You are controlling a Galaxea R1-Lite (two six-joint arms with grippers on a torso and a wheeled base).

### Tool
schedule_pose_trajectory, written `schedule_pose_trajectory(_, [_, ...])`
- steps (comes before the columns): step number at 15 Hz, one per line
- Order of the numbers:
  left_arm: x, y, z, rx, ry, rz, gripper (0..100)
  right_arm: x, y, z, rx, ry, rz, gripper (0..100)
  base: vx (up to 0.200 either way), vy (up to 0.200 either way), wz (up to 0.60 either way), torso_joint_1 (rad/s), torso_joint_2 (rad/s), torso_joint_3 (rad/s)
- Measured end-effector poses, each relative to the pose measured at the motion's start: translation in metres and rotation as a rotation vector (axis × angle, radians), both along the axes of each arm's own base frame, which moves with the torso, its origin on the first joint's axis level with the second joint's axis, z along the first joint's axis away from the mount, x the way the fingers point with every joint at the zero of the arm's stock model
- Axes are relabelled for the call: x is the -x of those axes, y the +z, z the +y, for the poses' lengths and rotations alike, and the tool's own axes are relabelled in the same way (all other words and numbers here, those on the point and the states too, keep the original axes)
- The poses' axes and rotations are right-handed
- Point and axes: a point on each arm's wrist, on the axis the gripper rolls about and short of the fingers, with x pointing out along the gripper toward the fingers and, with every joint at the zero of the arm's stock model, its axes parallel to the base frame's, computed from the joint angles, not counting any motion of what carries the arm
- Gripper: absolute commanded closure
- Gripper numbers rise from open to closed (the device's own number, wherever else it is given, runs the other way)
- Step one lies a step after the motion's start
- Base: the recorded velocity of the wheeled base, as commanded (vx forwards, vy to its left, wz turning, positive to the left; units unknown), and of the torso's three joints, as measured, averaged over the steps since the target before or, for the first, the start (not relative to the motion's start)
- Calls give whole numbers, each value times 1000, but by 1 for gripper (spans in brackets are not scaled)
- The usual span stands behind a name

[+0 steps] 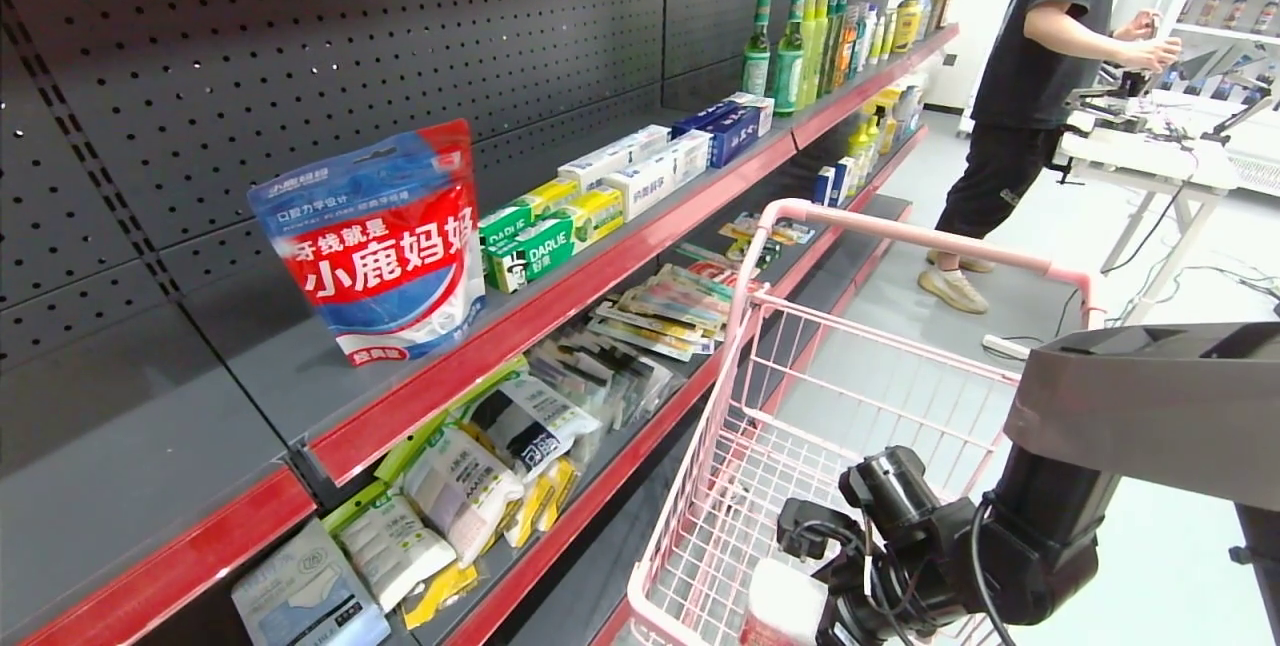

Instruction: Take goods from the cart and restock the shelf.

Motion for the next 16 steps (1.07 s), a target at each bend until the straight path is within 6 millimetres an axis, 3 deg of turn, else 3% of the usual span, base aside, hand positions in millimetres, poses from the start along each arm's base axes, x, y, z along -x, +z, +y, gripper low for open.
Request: schedule_pose_trajectory(16, [0, 0, 0, 1, 0, 0, 0, 2, -9, 13, 61, 4, -65, 0, 0, 0, 0, 0, 0, 0])
